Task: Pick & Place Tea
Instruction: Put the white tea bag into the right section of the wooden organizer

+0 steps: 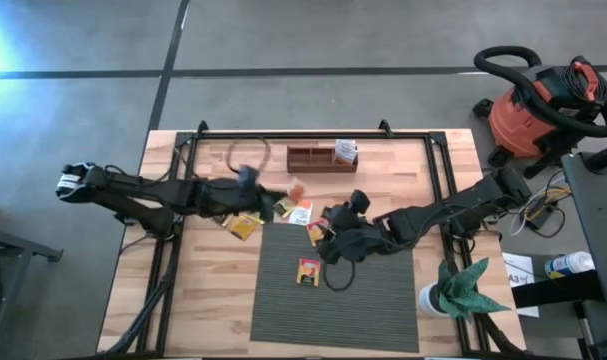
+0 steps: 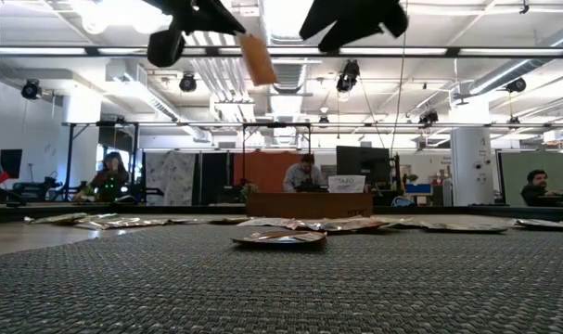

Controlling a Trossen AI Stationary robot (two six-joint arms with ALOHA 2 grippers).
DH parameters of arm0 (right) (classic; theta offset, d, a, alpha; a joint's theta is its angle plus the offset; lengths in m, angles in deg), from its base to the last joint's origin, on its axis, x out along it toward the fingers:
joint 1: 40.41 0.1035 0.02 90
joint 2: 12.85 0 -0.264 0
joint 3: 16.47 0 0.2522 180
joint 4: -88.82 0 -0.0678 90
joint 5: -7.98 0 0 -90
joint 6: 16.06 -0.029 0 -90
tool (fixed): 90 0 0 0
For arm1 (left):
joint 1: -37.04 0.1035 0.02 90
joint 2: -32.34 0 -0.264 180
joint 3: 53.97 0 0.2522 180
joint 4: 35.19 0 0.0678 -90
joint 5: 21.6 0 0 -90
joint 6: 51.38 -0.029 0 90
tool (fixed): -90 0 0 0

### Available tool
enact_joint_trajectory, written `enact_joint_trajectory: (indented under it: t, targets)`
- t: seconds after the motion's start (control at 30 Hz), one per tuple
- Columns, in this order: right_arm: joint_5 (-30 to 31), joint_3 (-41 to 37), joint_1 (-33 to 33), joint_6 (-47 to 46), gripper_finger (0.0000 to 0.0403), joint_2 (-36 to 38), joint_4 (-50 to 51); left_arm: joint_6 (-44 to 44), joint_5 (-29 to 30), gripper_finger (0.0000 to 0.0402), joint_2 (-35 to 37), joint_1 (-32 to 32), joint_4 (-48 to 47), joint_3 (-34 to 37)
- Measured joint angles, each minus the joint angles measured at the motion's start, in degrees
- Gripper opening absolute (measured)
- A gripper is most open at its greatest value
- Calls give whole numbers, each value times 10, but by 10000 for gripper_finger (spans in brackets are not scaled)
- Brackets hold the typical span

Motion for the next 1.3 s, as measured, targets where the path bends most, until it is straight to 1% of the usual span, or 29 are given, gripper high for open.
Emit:
enact_joint_trajectory:
  t: [0.07, 0.17, 0.23, 0.27, 0.4, 0.57, 0.67, 0.73, 0.83, 1.03, 1.17, 1.3]
  targets:
    - [83, 0, 14, -9, 215, 0, -1, 39, 55, 0, 12, 6, 43, 6]
    - [205, 0, 30, -12, 215, 0, -10, 70, 98, 0, 20, 16, 121, 19]
    - [259, 0, 33, 8, 215, 0, -26, 94, 105, 0, 16, 24, 164, 26]
    - [270, 0, 33, 24, 215, 0, -37, 105, 106, 0, 10, 30, 179, 26]
    - [272, 0, 26, 108, 215, 0, -95, 135, 95, 0, -22, 45, 224, 27]
    - [273, 0, 9, 239, 215, -19, -208, 173, 71, 0, -67, 62, 287, 27]
    - [273, 1, 4, 324, 215, -41, -277, 181, 61, 0, -88, 72, 301, 20]
    - [275, 1, 4, 365, 215, -56, -310, 183, 48, 0, -97, 79, 303, 12]
    - [293, 0, 5, 384, 215, -73, -321, 184, 20, 0, -103, 86, 308, 0]
    - [302, 1, 1, 384, 215, -92, -322, 184, -65, 0, -109, 102, 309, -12]
    - [329, 4, -4, 383, 215, -93, -341, 187, -92, 0, -109, 105, 309, -12]
    - [332, 4, -16, 383, 215, -92, -369, 197, -116, 0, -110, 108, 312, -13]
